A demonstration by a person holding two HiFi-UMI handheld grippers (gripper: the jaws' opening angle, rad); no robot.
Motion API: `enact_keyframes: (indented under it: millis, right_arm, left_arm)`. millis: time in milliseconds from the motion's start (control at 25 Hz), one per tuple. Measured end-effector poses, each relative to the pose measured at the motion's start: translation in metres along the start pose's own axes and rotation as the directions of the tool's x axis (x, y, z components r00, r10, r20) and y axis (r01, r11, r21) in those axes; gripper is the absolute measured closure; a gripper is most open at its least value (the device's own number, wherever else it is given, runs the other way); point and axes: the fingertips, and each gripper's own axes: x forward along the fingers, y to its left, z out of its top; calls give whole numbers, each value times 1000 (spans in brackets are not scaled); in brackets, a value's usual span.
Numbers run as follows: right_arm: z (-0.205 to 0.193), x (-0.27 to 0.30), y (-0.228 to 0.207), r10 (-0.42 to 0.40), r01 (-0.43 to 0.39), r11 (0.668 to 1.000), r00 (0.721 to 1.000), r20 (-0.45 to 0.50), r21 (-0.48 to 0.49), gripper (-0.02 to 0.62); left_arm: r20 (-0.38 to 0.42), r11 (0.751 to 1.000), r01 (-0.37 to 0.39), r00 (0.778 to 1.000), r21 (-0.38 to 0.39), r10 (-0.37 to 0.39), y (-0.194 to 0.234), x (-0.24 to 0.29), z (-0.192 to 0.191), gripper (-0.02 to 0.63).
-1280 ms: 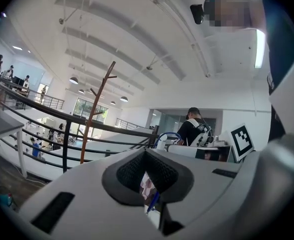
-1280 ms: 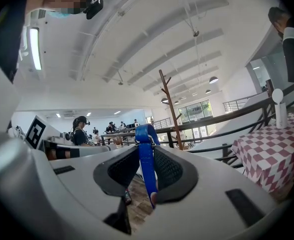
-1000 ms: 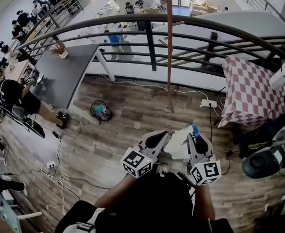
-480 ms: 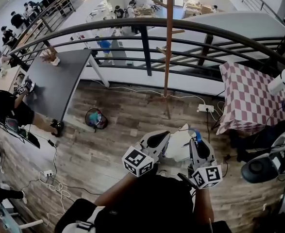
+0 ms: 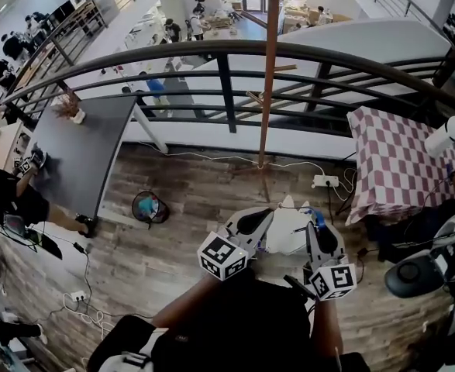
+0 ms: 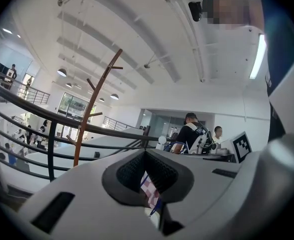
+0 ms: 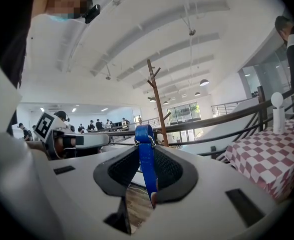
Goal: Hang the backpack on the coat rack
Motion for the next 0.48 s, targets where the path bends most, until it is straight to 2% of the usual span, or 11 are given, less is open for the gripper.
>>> enact_keyframes:
  millis: [480]
  right_arm:
    - [15,57,-11,-49,49,998,999,5,26,500]
  left_arm:
    - [-2,1000,-1,1000,-5,1,51,13,13,600]
